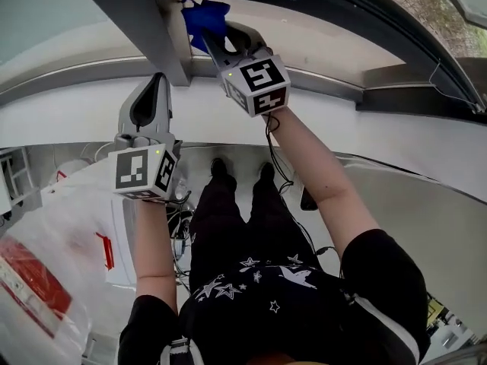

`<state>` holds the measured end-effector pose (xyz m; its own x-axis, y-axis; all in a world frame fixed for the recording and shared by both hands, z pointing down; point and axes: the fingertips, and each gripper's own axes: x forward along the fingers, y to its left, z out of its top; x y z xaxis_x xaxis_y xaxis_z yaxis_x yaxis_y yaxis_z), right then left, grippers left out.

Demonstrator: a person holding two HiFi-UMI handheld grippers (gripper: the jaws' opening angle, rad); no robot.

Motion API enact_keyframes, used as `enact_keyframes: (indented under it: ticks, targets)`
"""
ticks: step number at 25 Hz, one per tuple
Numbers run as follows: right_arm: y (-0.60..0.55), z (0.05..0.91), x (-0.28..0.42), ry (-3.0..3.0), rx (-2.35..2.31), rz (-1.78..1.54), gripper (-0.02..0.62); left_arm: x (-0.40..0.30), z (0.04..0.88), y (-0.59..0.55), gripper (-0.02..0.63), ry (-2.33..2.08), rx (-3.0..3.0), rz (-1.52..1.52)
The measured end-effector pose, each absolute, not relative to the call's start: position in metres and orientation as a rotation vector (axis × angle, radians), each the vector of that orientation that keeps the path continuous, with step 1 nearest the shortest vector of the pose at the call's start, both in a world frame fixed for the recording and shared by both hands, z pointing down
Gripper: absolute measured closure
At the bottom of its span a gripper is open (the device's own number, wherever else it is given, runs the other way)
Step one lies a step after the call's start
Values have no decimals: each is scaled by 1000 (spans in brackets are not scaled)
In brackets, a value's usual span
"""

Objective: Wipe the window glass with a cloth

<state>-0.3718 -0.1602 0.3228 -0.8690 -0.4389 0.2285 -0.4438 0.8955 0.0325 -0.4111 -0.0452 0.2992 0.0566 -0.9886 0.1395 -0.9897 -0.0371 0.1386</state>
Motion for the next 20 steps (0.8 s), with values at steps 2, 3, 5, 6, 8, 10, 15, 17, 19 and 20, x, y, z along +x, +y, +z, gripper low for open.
enact_keyframes:
  ticks: [2,3,5,6,8,10,15,17,19,20]
  targets:
    - [-167,320,-377,-2859,672,39,507,-409,297,-53,598,-2037,2157,23]
    - [-169,318,-379,-2870,673,38,508,-409,297,-56,598,-2037,2167,27]
    - [-173,317,-383,-2885,676,33,507,-408,299,-61,598,-2031,2176,24]
    - [-175,317,-384,-2890,680,32,508,-408,301,-63,597,-2029,2176,25]
    - [-179,315,-383,-2899,692,31,508,-407,306,-64,598,-2035,2164,37]
    - [-186,311,-374,-2914,711,37,508,-402,310,-66,597,-2038,2144,50]
    - [-207,307,-318,-2935,773,95,508,-357,316,-89,597,-1966,2176,98]
    - [-214,308,-290,-2928,802,106,507,-332,316,-101,598,-1923,2219,115]
    - [-222,310,-261,-2914,829,111,507,-306,315,-112,597,-1892,2251,130]
    - [-226,311,-245,-2905,845,114,506,-291,314,-118,598,-1876,2266,135]
